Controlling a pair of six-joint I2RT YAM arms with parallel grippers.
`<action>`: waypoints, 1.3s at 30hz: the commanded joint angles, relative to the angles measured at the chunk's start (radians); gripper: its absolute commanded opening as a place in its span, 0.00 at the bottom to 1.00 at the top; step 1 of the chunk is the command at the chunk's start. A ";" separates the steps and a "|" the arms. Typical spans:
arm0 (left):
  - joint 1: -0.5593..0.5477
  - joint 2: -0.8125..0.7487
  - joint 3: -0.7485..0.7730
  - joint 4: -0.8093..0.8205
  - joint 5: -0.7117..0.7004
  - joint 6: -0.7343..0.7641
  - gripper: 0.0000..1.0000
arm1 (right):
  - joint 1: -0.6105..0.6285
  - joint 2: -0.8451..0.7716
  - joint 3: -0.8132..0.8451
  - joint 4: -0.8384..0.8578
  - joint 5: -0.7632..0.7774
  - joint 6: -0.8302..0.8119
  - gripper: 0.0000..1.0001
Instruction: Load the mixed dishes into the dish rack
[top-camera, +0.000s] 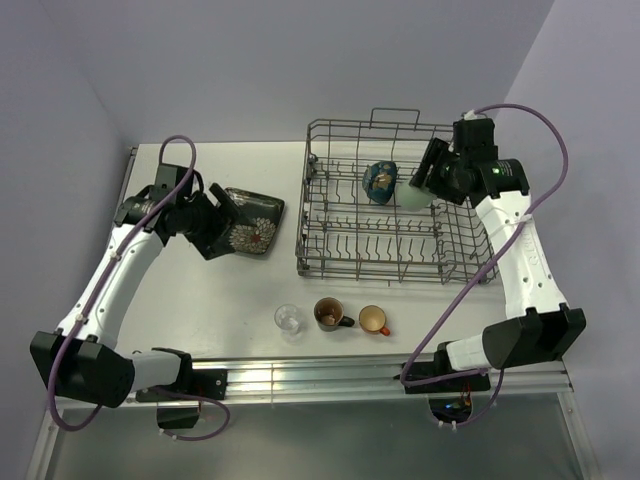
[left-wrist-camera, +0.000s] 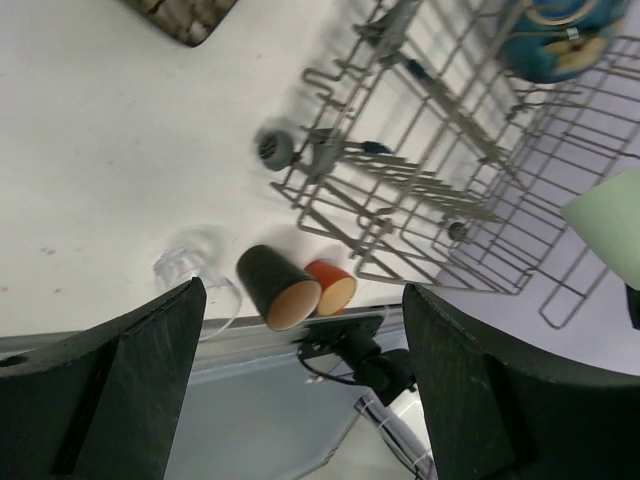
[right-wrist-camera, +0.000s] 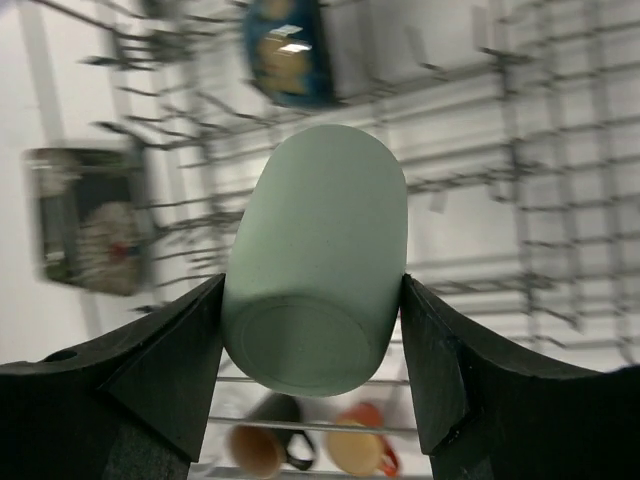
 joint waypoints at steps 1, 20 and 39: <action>-0.001 0.014 -0.023 0.006 0.029 0.058 0.85 | -0.007 0.007 0.015 -0.130 0.248 -0.099 0.00; -0.003 0.094 0.034 -0.031 0.078 0.163 0.82 | -0.024 0.126 -0.056 -0.025 0.322 -0.122 0.00; -0.033 0.106 0.066 -0.043 0.116 0.174 0.80 | -0.041 0.126 -0.152 0.064 0.271 -0.111 0.00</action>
